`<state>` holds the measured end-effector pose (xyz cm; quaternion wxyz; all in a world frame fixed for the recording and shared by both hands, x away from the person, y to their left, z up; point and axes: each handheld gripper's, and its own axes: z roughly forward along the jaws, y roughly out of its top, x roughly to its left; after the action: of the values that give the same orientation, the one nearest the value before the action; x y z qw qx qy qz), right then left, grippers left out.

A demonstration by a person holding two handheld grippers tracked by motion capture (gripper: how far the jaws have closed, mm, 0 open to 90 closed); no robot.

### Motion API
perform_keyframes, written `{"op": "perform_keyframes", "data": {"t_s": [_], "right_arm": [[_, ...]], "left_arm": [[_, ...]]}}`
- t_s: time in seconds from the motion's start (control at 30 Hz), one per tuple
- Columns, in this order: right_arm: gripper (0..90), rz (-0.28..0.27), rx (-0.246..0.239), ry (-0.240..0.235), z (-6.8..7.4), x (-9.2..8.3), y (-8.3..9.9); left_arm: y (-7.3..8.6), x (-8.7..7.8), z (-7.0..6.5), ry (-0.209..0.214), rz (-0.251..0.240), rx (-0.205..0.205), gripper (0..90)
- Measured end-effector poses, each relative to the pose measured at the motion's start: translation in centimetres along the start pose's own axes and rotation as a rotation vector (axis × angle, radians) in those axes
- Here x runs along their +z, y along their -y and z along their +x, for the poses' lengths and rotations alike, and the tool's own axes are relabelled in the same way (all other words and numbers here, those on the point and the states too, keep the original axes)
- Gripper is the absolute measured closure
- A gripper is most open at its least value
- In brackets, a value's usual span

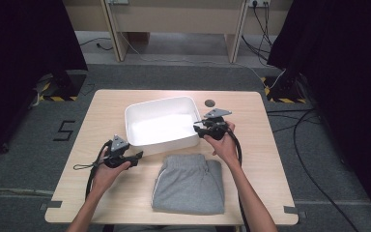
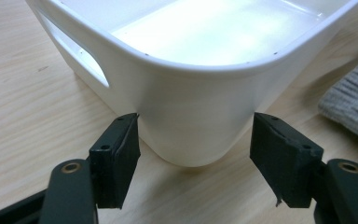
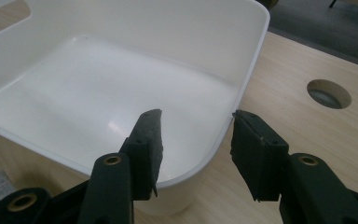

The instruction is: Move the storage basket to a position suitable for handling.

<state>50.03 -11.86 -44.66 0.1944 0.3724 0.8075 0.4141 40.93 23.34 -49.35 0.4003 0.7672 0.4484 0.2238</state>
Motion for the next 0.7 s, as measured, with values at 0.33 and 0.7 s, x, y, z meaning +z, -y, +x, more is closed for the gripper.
{"op": "perform_keyframes", "data": {"t_s": [0.33, 0.7], "right_arm": [[52.6, -0.022, 0.031, 0.024, -1.1, -1.2, 1.1], [51.2, -0.037, 0.06, 0.052, -2.2, -2.9, 2.4]], "left_arm": [[-1.0, 1.2, -0.7, 0.019, -0.006, 0.002, 33.3], [-2.1, 2.4, -1.7, 0.05, -0.027, -0.002, 34.3]]}}
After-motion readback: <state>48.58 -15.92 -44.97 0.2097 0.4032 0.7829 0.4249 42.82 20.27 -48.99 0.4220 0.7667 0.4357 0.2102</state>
